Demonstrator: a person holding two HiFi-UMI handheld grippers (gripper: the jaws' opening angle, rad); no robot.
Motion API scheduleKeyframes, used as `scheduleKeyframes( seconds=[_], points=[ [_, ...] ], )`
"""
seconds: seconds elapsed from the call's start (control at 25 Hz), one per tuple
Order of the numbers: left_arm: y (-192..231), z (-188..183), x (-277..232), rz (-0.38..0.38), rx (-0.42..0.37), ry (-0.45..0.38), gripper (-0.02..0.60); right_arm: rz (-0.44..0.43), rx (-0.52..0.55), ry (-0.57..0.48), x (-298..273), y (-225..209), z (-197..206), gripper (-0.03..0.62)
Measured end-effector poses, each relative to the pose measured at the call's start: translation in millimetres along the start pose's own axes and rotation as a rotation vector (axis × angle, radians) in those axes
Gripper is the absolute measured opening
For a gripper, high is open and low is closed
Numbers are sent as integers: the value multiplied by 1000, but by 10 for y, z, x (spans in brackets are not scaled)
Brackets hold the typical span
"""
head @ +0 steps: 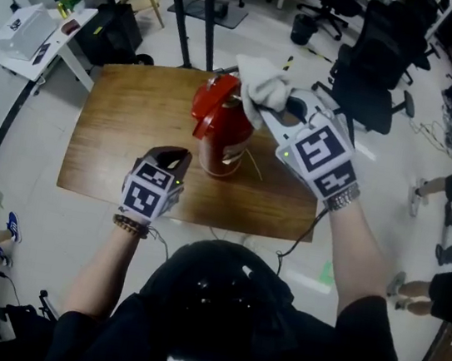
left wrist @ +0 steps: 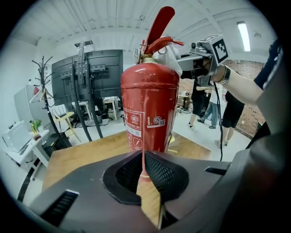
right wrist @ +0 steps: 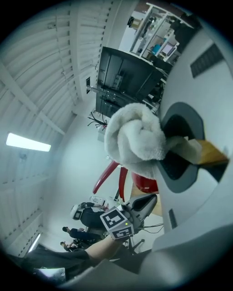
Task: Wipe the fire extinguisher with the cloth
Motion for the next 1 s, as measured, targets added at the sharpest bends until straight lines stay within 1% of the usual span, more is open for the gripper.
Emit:
scheduleKeyframes(
  seconds=[0.28,0.52,0.8,1.0],
  points=[
    [-101,-87,-33,-58,37,19,12,-60,11,-14,-17,-130,68,75],
    [-215,-78,-59,-102,70,43,12,-106,13,-15,-64,-195,166,74],
    [-380,-113,-117,-139,109,66,12,-159,6,5,-109,-261,339,74],
    [-521,-146,-146,-167,137,82,12,-216,7,34,-173,-253,521,74]
  ],
)
Point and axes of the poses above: the fingertips, and each gripper's own axes: x backward along the fingers, y to its left, z out of its underside, the point moved 9 cm from there along x, backward along the fingers, and after that the axes turned 7 degrees about -x, right-handed, at the moved point
